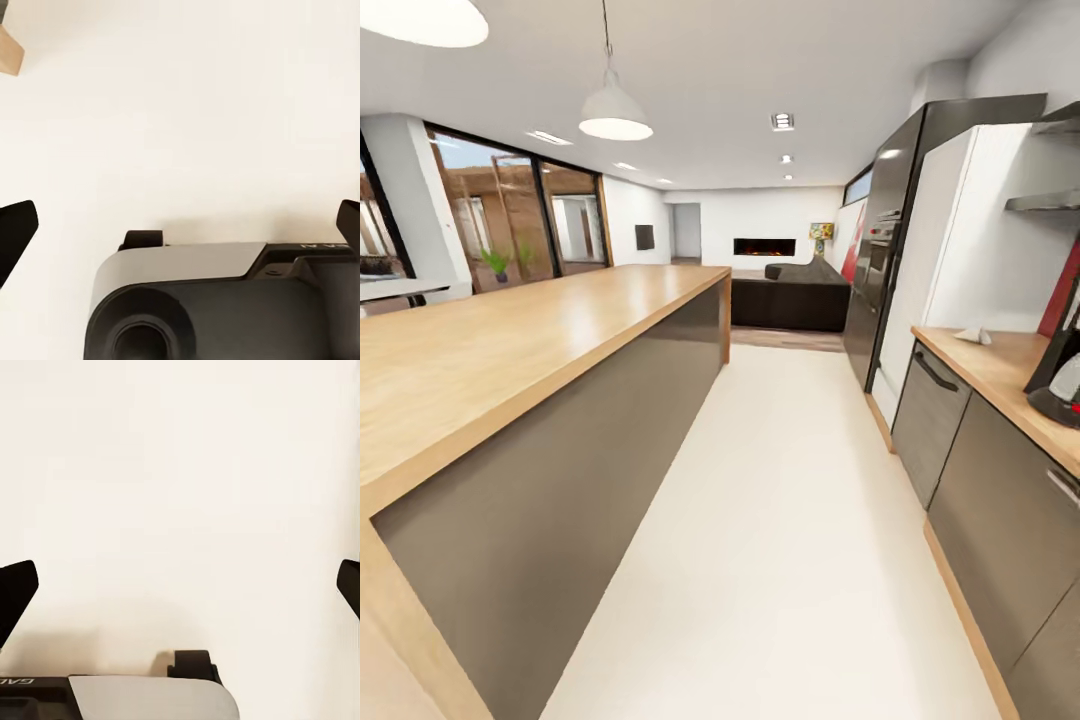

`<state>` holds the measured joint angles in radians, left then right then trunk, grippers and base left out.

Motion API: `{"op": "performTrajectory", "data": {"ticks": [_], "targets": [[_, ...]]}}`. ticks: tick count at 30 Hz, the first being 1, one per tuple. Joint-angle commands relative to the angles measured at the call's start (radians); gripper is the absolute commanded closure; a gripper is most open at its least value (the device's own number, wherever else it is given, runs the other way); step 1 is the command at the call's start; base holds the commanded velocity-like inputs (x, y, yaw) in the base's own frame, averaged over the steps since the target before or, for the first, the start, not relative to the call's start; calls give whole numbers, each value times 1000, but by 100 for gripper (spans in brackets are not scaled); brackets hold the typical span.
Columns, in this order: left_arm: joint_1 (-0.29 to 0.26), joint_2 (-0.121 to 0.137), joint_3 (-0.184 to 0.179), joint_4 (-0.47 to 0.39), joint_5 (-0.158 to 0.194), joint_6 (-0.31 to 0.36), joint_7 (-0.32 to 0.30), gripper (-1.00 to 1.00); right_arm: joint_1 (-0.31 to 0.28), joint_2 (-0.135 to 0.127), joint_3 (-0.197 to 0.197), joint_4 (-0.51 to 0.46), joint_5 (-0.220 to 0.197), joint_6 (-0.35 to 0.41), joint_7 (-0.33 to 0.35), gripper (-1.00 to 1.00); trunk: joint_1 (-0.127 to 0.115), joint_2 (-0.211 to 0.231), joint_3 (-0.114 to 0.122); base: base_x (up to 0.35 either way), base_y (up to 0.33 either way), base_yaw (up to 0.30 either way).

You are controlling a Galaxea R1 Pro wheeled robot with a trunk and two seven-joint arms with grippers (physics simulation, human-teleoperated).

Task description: Set up a coffee station on the kitchen countertop: keep the coffee maker on the countertop, move the bottle of coffee from the kitchen shelf to the counter next to the coffee maker, place a paper coffee filter on top of the coffee maker, put the saucer next to the coffee maker with the coffee cup on the saucer, and place the electric kettle next to the coffee maker.

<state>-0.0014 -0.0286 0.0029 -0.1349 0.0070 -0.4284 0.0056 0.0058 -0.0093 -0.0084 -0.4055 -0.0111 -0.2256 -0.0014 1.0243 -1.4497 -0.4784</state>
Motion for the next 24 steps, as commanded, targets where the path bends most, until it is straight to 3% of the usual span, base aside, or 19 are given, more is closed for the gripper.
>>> {"op": "performTrajectory", "data": {"ticks": [1, 24], "targets": [[0, 0, 0, 0, 1, -3, 1, -100, 0, 0, -1, -1, -1, -1, 0, -100, 1, 0, -1, 344, 0, -291], [0, -2, 0, 0, 1, -3, -1, -100, 0, 0, -1, -1, -1, -1, 0, -100, 1, 0, -1, 345, 0, -291]]}}
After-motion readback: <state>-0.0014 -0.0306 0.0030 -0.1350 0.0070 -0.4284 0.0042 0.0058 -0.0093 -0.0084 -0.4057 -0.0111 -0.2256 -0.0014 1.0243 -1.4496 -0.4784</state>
